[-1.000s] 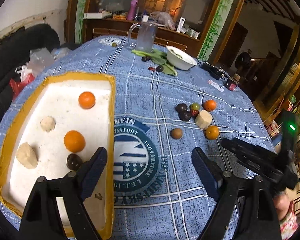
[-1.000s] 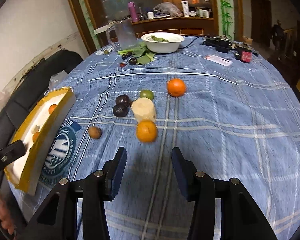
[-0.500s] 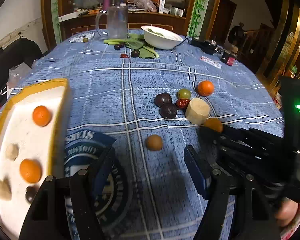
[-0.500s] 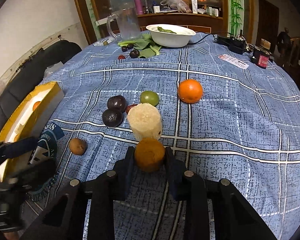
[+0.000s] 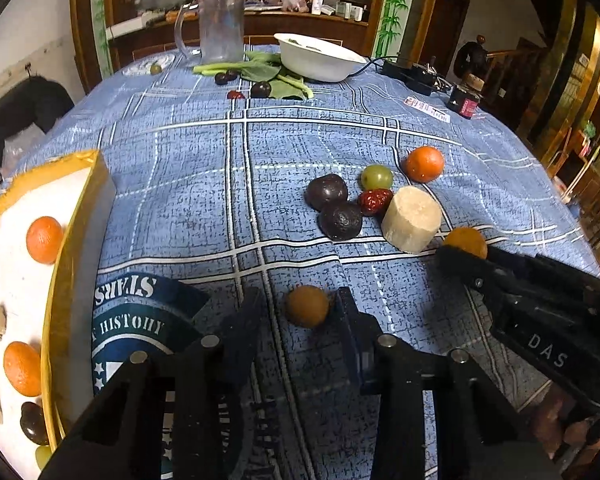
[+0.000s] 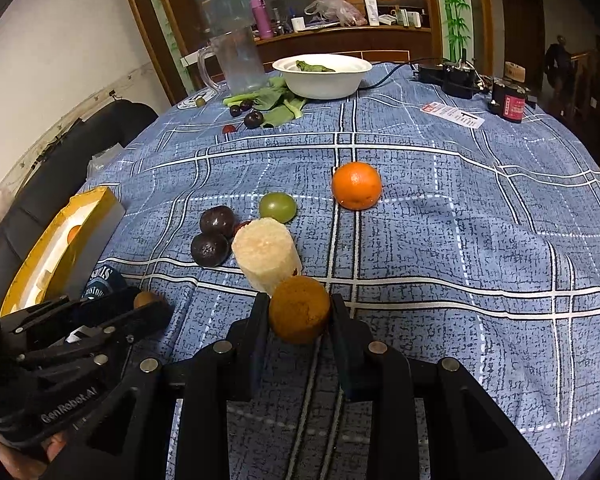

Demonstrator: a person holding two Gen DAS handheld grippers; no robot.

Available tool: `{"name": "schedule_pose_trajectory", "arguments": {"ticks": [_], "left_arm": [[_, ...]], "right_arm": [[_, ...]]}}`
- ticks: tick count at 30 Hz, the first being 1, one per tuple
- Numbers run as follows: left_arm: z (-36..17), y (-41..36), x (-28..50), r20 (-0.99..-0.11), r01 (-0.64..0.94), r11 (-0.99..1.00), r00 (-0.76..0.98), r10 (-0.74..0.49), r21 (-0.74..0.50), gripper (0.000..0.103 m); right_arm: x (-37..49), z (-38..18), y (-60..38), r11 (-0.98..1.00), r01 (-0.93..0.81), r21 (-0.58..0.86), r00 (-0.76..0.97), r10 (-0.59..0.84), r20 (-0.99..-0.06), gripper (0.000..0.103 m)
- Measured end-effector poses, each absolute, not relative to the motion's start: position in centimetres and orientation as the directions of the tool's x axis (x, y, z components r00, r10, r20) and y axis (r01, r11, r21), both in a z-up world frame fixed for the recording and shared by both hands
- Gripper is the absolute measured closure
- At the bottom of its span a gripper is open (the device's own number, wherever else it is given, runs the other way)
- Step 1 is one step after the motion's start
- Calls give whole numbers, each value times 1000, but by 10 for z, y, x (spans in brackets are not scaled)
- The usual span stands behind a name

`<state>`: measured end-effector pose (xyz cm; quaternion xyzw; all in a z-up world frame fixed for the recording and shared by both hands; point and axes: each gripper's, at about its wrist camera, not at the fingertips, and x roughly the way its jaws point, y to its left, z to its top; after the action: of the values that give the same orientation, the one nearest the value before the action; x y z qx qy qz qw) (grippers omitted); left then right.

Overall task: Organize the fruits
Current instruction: 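Grasp a brown ball with the left tool while the right tool carries its ball to the tray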

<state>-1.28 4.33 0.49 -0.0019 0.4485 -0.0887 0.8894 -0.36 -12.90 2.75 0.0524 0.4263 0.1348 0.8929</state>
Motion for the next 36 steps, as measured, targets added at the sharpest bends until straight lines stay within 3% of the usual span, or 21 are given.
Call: {"name": "schedule_pose_trajectory", "arguments": {"ticks": [2, 11, 20, 25, 30, 36], "left_arm": [[5, 43, -15, -790, 158, 983, 589, -171, -95, 83], [52, 76, -47, -711, 74, 986, 684, -161, -152, 83], [90, 178, -99, -659, -144, 985, 750, 47, -93, 82], [74, 235, -112, -693, -292, 954, 703, 160, -76, 82], [59, 266, -122, -725, -327, 934, 677, 128, -141, 82], [45, 263, -127, -735, -284, 941, 675, 62, -182, 82]], "right_arm": [[-4, 28, -129, 960, -194, 202, 605, 279, -745, 72], [-6, 32, -139, 964, -165, 209, 639, 266, -722, 72], [-16, 43, -130, 970, -170, 175, 658, 244, -712, 72], [-36, 77, -85, 934, -289, 208, 641, 350, -683, 72], [-46, 100, -2, 854, -469, 225, 554, 483, -679, 71], [-41, 82, 106, 776, -600, 195, 422, 514, -747, 71]]}}
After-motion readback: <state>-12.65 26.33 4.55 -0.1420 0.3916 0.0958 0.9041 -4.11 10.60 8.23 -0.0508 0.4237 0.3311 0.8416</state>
